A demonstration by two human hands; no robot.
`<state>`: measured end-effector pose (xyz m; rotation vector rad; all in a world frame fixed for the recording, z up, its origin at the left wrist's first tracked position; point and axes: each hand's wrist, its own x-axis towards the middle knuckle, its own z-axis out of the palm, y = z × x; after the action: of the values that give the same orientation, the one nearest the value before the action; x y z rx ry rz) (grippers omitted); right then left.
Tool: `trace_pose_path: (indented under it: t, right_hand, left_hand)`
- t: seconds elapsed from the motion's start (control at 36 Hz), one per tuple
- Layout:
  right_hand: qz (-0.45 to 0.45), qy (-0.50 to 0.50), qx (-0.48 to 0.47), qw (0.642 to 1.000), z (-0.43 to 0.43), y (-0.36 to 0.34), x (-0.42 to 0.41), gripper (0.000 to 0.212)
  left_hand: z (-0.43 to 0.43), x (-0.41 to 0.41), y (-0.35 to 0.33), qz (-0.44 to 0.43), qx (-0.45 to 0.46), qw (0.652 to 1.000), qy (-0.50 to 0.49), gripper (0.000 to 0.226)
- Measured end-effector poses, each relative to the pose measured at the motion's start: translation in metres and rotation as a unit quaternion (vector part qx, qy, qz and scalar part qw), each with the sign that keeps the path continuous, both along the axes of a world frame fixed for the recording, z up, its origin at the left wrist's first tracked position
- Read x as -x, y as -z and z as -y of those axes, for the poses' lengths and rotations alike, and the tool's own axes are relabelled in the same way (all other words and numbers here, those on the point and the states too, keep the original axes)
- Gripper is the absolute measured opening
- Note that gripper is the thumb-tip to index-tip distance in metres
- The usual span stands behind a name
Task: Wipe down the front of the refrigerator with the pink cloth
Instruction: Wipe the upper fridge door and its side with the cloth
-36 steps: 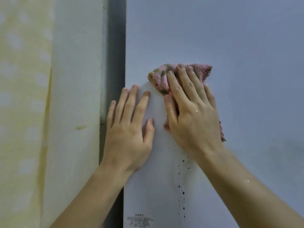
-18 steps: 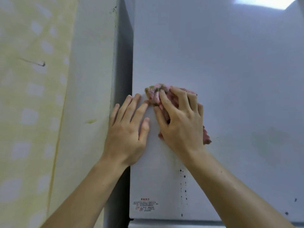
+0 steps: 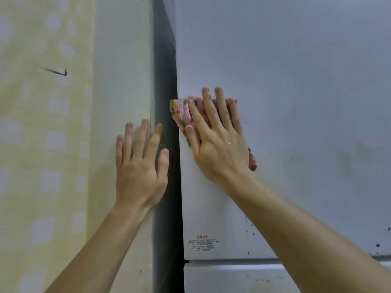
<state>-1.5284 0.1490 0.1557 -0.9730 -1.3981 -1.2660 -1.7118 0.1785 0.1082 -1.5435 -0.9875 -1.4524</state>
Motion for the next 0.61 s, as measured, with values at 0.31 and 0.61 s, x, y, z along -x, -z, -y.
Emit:
trace_pose_path:
  t: [0.31,0.61]
  right_hand:
    - [0.002,-0.04,0.006,0.999,-0.004,0.133,0.026,0.058]
    - [0.085,-0.03,-0.009,0.996,-0.004,0.108,0.005,0.066]
  left_hand:
    - [-0.016,0.011,0.009,-0.042,-0.002,0.999,0.024,0.062]
    - [-0.013,0.006,0.032,-0.036,-0.019,0.998,0.048,0.062]
